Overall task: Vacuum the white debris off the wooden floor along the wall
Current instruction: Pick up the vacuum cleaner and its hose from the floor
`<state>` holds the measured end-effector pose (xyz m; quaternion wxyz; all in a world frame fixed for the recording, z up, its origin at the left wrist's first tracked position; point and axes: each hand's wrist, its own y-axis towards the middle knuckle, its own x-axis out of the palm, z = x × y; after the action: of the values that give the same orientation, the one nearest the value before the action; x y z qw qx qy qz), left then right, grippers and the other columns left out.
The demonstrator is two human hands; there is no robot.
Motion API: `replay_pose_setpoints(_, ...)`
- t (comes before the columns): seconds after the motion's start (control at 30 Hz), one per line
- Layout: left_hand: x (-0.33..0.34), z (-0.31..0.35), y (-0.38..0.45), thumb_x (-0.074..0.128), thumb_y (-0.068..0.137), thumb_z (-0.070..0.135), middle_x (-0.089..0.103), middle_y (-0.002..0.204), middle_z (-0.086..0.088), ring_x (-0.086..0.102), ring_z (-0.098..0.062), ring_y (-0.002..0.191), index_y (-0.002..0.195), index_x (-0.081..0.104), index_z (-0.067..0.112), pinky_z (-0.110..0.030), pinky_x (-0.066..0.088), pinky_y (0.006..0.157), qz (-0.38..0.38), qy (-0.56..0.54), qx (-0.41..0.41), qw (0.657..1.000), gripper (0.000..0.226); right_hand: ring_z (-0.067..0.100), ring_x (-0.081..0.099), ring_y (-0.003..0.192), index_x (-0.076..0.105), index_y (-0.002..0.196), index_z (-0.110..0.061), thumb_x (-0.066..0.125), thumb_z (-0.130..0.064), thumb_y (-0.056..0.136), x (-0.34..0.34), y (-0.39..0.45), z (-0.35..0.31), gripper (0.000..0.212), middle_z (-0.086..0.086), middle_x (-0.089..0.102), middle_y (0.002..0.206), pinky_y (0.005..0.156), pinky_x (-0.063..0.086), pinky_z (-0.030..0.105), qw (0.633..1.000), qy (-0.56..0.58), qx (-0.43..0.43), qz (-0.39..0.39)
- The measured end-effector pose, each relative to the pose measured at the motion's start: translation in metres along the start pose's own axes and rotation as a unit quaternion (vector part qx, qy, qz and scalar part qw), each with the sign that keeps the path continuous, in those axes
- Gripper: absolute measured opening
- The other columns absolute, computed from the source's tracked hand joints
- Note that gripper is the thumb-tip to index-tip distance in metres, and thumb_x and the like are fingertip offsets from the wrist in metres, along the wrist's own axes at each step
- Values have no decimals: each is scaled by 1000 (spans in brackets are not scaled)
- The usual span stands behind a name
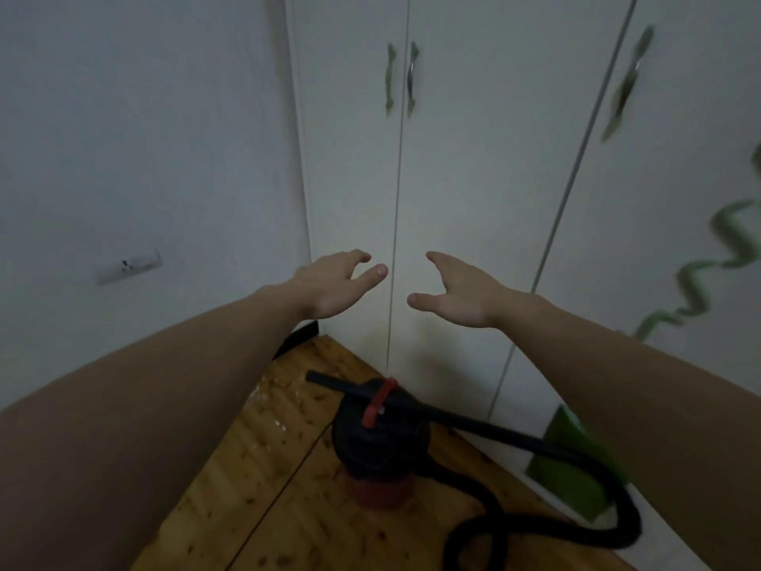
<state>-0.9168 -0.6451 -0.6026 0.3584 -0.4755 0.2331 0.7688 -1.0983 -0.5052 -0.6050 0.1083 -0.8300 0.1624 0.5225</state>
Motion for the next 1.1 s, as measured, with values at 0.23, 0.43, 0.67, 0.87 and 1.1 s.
replay_pose_setpoints(0.23,141,-54,-22,29,103,69,44,160,-7,48,-28,139,158,37,23,-52,38,114,-30,-26,-11,999,72,23,19,159,10,168,-13,62,-58,98,134,-26,68,98,5,14,176,126,18,35,999,0,11,-51)
replay_pose_setpoints(0.43,217,-72,16,37,106,60,48,156,-7,49,-28,138,156,39,19,-52,41,112,-45,-16,-9,999,65,25,26,157,17,167,-13,61,-57,98,189,0,112,93,7,21,174,124,24,36,997,-16,24,-77)
replay_pose_setpoints(0.67,326,-127,85,48,103,36,55,129,-2,54,-27,122,135,50,22,-59,39,107,-87,34,-37,995,35,31,40,147,24,163,-11,58,-45,103,282,62,185,77,14,37,164,120,35,40,986,-52,54,-150)
replay_pose_setpoints(0.87,383,-148,130,38,107,37,53,137,-3,49,-26,129,132,49,19,-66,17,119,-56,38,-52,996,32,27,61,109,46,148,-13,59,-45,101,347,100,225,59,12,61,131,93,55,44,984,-71,47,-157)
replay_pose_setpoints(1.1,411,-157,135,30,111,39,55,138,-2,48,-25,130,135,48,19,-64,21,117,-12,136,-55,989,36,36,61,114,29,159,-23,40,-67,101,385,125,225,74,17,59,135,94,55,49,989,-102,5,-105)
